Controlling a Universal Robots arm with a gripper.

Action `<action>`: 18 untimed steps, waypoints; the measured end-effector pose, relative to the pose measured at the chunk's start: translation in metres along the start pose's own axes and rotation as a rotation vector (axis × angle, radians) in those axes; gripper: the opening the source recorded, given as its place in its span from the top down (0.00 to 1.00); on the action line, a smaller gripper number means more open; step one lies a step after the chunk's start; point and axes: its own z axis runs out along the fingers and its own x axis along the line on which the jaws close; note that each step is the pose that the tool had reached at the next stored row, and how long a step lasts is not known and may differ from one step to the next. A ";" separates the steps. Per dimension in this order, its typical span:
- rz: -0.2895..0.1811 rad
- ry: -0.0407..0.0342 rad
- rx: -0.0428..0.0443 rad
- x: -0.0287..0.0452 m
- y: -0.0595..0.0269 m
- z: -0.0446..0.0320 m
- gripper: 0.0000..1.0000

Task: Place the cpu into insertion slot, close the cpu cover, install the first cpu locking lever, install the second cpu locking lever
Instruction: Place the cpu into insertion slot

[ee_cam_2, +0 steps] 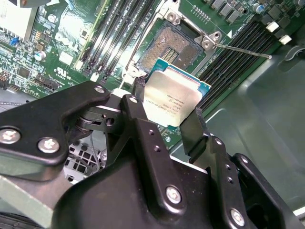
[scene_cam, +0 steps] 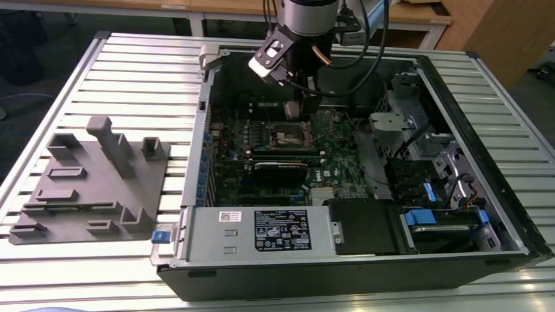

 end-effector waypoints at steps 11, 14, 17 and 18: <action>0.001 -0.0015 0.0001 0.0001 -0.0049 0.0059 0.46; 0.002 -0.0031 0.0002 0.0003 -0.0083 0.0088 0.46; 0.012 -0.0043 0.0000 0.0001 -0.0091 0.0134 0.46; 0.019 -0.0049 -0.0001 0.0000 -0.0093 0.0146 0.46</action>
